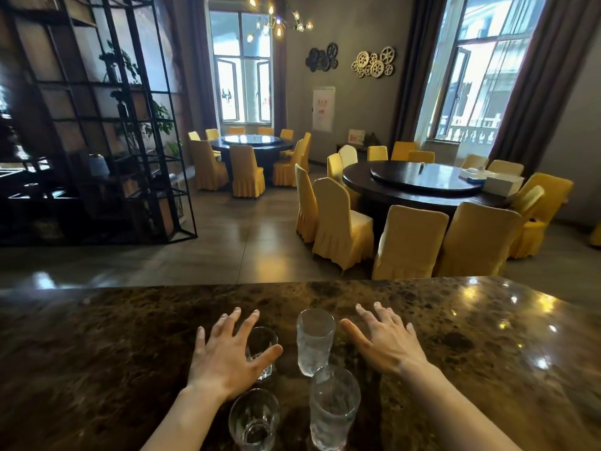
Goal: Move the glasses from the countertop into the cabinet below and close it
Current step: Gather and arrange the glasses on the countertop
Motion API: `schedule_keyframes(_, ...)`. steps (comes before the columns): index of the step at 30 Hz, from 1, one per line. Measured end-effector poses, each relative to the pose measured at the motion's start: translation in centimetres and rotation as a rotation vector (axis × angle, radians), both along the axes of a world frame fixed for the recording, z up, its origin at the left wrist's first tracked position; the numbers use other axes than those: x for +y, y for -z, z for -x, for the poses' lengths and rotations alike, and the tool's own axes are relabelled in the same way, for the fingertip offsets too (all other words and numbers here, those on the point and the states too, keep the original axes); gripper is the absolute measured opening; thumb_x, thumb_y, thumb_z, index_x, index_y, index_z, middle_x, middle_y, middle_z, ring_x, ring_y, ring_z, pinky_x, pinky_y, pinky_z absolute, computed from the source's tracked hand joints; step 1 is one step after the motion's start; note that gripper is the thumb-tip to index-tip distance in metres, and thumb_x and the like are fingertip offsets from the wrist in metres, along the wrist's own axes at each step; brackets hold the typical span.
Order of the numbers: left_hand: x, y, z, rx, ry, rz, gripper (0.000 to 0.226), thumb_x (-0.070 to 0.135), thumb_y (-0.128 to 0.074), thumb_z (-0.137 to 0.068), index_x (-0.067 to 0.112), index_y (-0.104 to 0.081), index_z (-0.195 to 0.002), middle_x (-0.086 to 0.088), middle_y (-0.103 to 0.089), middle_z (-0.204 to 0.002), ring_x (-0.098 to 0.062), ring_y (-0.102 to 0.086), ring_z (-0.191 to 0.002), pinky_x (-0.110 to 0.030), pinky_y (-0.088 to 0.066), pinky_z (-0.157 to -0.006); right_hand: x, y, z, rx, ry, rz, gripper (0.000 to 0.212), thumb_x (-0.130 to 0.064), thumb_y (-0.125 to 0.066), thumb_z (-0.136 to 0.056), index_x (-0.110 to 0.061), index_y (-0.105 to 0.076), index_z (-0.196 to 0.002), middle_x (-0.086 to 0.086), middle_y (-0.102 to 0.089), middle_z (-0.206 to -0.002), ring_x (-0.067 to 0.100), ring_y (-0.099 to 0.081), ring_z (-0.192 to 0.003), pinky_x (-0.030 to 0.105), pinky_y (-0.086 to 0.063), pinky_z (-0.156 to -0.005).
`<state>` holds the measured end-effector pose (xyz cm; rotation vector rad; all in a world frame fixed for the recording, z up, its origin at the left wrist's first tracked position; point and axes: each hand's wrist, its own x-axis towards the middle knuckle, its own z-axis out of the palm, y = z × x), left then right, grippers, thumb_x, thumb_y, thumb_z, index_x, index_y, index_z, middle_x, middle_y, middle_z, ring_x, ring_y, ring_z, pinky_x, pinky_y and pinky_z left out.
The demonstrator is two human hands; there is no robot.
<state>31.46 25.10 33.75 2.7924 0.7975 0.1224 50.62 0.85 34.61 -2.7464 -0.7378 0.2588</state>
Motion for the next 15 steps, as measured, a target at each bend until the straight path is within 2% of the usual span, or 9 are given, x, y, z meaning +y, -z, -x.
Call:
schedule_keyframes(6, 0.9, -0.1, 0.8, -0.021, 0.031, -0.012, 0.100, 0.097, -0.021, -0.070, 0.046, -0.008, -0.156, 0.004, -0.009, -0.167, -0.020, -0.006, -0.153, -0.050, -0.003, -0.123, -0.9, -2.7, 4.7, -0.058, -0.041, -0.047, 0.104, -0.098, -0.001, -0.070, -0.044, -0.018, -0.158, 0.001, -0.010, -0.170, 0.024, -0.007, -0.156, 0.057, -0.010, -0.124)
schedule_keyframes(11, 3.3, -0.1, 0.1, 0.005, 0.072, -0.014, 0.097, 0.094, -0.030, -0.073, 0.047, -0.010, -0.155, 0.004, -0.015, -0.166, -0.022, -0.014, -0.152, -0.049, -0.012, -0.122, -0.9, -5.2, 12.5, -0.232, -0.182, -0.059, 0.094, -0.095, -0.011, -0.079, -0.043, -0.017, -0.157, -0.001, -0.009, -0.169, 0.021, -0.008, -0.155, 0.047, -0.006, -0.124)
schedule_keyframes(13, 4.1, -0.1, -0.8, 0.044, 0.109, -0.003, 0.096, 0.092, -0.034, -0.073, 0.047, -0.012, -0.155, 0.005, -0.014, -0.166, -0.022, -0.011, -0.152, -0.053, -0.006, -0.122, 0.4, -6.0, 15.6, -0.192, -0.304, -0.049, 0.088, -0.091, -0.024, -0.082, -0.044, -0.017, -0.155, -0.001, -0.009, -0.169, 0.022, -0.009, -0.154, 0.044, -0.002, -0.121)
schedule_keyframes(14, 4.3, -0.1, -1.3, 0.062, 0.135, 0.013, 0.096, 0.092, -0.037, -0.074, 0.047, -0.013, -0.155, 0.006, -0.013, -0.166, -0.021, -0.008, -0.152, -0.056, -0.001, -0.121, 1.3, -5.9, 17.2, -0.167, -0.382, -0.017, 0.084, -0.087, -0.036, -0.083, -0.046, -0.019, -0.154, 0.001, -0.011, -0.169, 0.023, -0.012, -0.154, 0.044, -0.006, -0.121)
schedule_keyframes(15, 4.5, -0.1, -1.9, 0.084, 0.165, 0.029, 0.097, 0.091, -0.040, -0.073, 0.047, -0.013, -0.155, 0.007, -0.012, -0.166, -0.021, -0.006, -0.152, -0.059, 0.002, -0.119, 2.3, -5.3, 18.4, -0.197, -0.441, 0.010, 0.081, -0.082, -0.050, -0.081, -0.048, -0.027, -0.152, 0.003, -0.020, -0.168, 0.024, -0.021, -0.153, 0.043, -0.016, -0.121)
